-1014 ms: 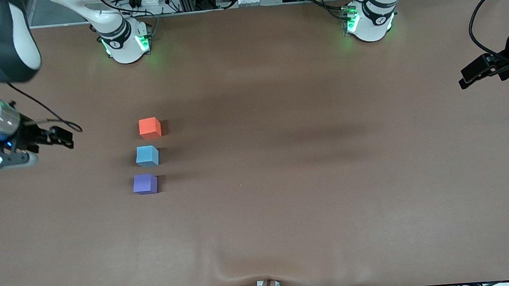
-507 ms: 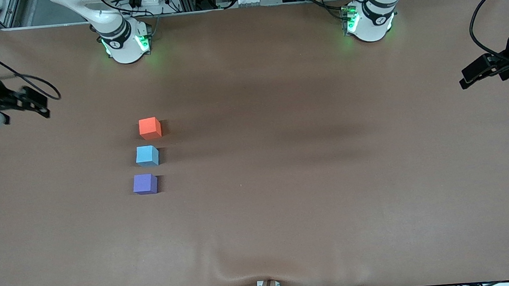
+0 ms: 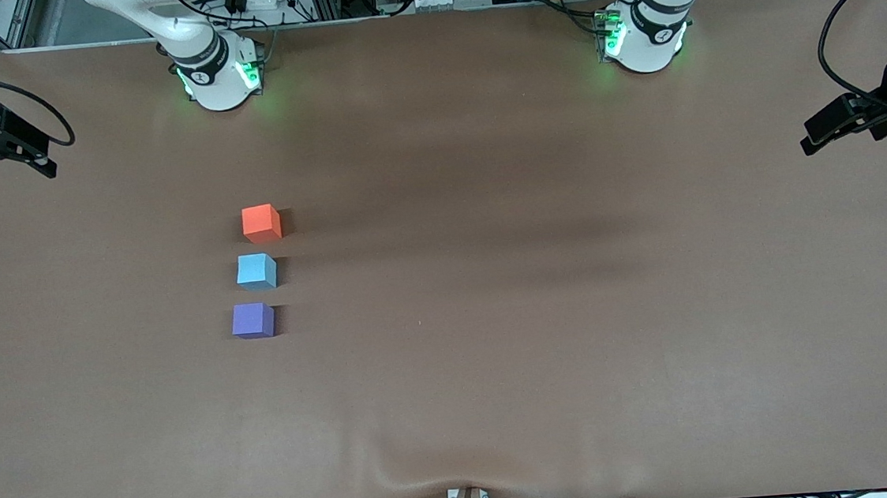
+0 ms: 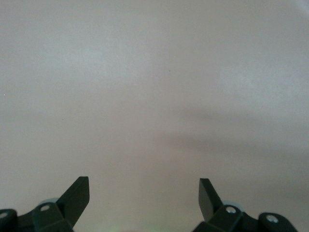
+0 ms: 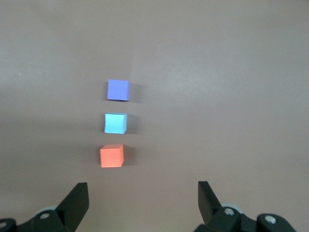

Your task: Place blue block between orange and purple blocks

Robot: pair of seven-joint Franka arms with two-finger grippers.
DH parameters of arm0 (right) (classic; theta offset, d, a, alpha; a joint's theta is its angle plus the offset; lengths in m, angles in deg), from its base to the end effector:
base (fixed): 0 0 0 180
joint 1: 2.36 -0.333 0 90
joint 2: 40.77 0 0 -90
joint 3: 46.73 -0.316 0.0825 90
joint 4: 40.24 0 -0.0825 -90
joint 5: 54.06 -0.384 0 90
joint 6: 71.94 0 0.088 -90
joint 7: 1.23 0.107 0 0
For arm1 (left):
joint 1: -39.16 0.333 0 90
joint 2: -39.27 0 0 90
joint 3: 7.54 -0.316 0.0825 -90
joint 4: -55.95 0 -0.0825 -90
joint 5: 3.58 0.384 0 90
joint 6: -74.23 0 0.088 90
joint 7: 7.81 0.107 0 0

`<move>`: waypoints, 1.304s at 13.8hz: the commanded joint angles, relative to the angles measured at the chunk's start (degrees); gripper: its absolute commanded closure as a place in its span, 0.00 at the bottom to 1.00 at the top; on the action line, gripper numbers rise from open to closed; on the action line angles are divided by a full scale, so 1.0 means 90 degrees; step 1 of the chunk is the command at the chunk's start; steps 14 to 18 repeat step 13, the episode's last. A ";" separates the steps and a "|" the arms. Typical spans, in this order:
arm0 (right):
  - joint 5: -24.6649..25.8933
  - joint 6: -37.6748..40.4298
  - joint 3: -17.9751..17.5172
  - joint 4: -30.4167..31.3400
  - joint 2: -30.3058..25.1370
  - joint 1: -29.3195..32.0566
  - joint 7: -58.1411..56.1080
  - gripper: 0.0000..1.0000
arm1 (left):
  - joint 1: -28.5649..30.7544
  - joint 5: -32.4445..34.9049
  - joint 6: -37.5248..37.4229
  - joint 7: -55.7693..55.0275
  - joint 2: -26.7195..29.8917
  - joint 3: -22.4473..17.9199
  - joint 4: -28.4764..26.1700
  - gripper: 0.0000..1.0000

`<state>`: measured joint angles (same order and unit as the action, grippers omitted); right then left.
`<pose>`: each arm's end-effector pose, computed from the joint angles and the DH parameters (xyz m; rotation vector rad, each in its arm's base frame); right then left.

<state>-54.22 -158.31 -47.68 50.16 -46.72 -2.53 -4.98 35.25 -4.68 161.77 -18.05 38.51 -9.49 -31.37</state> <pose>0.5149 0.0109 0.6711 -3.1380 -0.1337 -0.0526 0.5543 -0.0212 0.6354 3.1158 0.2244 -0.0177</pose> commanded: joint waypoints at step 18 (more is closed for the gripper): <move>-0.0461 0.0525 0.0174 -0.0289 0.0251 -0.0147 0.0436 0.00 | 0.0044 0.0015 -0.0420 0.0131 0.0192 0.0334 0.0142 0.00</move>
